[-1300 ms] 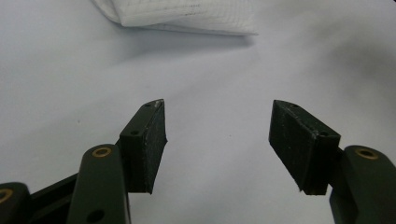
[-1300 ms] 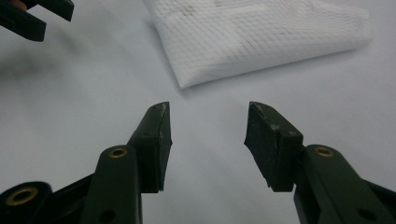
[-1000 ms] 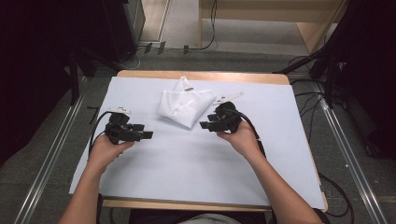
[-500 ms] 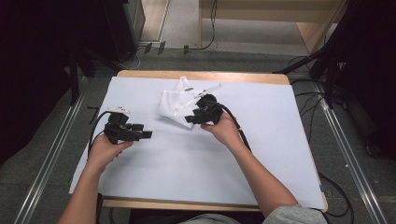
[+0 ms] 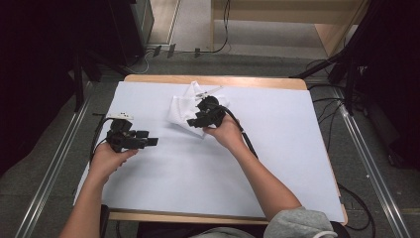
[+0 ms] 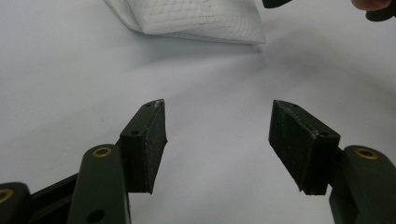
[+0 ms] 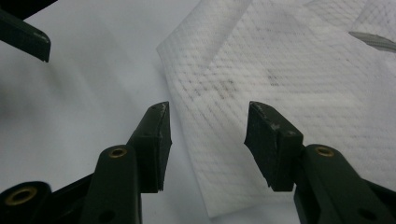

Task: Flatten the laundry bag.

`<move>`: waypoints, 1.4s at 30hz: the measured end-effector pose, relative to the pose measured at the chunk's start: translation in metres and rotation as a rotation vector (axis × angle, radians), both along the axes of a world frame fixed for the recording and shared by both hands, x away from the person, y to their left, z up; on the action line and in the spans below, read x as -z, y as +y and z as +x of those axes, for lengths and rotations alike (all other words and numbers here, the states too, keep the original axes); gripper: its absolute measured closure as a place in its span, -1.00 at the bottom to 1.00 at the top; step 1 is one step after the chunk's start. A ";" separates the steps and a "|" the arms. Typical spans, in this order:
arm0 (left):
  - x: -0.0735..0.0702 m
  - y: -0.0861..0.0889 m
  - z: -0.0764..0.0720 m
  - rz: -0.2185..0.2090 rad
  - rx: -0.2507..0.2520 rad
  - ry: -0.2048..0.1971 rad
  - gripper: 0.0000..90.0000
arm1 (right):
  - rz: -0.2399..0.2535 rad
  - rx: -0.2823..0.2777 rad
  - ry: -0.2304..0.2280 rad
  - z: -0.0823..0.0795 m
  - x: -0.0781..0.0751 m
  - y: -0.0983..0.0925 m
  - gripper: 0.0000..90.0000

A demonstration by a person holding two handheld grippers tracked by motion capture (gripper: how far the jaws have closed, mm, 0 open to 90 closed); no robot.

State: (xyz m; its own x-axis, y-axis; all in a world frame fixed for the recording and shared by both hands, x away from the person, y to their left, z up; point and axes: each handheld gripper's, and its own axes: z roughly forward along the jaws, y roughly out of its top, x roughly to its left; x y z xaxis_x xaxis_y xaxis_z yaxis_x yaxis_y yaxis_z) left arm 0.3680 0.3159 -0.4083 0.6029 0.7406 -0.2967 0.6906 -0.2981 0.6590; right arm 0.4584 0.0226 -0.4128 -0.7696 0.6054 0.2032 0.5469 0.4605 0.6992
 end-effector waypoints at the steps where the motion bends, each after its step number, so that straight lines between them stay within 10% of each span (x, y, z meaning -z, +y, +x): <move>1: 0.000 0.000 0.000 0.006 -0.001 0.003 -0.17 | -0.004 -0.005 0.007 0.002 0.000 0.003 0.15; 20: -0.001 0.008 0.001 0.006 -0.016 -0.003 -0.17 | -0.024 -0.006 0.020 0.029 0.001 0.050 -0.10; 33: -0.002 0.013 0.001 -0.011 -0.025 -0.005 -0.17 | -0.060 0.037 0.052 0.044 0.035 0.071 -0.20; 39: -0.002 0.013 0.001 -0.018 -0.030 -0.008 -0.17 | -0.163 0.039 -0.036 0.037 0.040 0.079 0.24; 42: -0.002 0.013 0.001 -0.010 -0.027 -0.006 -0.17 | -0.156 0.041 -0.036 0.037 0.039 0.076 0.76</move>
State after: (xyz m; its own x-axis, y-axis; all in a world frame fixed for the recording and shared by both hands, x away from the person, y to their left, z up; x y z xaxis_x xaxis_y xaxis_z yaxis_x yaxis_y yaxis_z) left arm 0.3690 0.3285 -0.4063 0.5847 0.7535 -0.3006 0.6944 -0.2734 0.6656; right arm 0.4950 0.0986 -0.4519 -0.7483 0.6588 0.0772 0.5437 0.5426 0.6402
